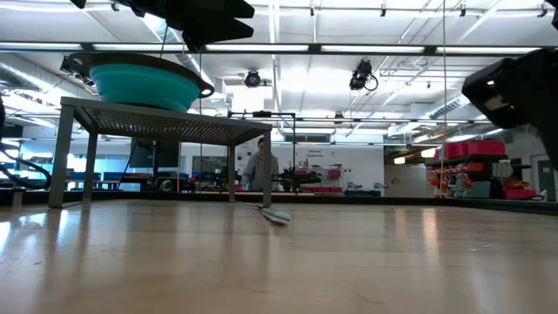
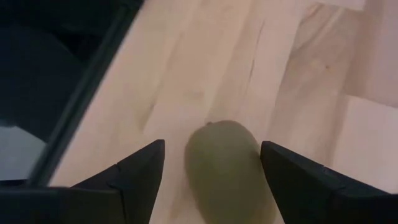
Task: Pick & Place Fruit
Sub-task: Put the brown kiwi into the blue strainer bowl on the shelf
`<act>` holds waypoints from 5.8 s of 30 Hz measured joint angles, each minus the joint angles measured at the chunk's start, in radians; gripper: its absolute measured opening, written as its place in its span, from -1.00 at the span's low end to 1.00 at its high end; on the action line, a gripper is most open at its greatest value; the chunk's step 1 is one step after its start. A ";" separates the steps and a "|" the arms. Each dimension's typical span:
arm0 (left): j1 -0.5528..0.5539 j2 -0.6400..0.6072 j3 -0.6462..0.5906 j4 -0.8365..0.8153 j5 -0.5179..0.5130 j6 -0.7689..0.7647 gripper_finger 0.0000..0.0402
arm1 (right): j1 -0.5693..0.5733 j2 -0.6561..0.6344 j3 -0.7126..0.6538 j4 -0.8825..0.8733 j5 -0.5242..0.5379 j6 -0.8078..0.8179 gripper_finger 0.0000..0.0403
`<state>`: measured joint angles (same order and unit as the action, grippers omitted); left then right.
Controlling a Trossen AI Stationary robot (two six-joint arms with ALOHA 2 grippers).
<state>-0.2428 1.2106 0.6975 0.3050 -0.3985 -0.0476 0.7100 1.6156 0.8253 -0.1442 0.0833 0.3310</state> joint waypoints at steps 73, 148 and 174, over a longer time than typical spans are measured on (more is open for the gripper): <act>-0.229 0.225 0.000 0.158 -0.181 1.029 0.66 | -0.501 -0.007 0.003 0.593 -0.062 -0.036 0.14; -0.202 0.232 0.000 0.229 -0.252 0.996 0.59 | -0.557 0.183 0.103 0.952 -0.068 -0.156 0.27; -0.239 0.230 0.000 0.182 -0.242 0.349 0.59 | -0.567 -0.061 0.101 0.431 -0.056 -0.266 0.40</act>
<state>-0.4822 1.4403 0.6979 0.4869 -0.6402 0.3012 0.1425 1.5549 0.9264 0.2867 0.0277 0.0645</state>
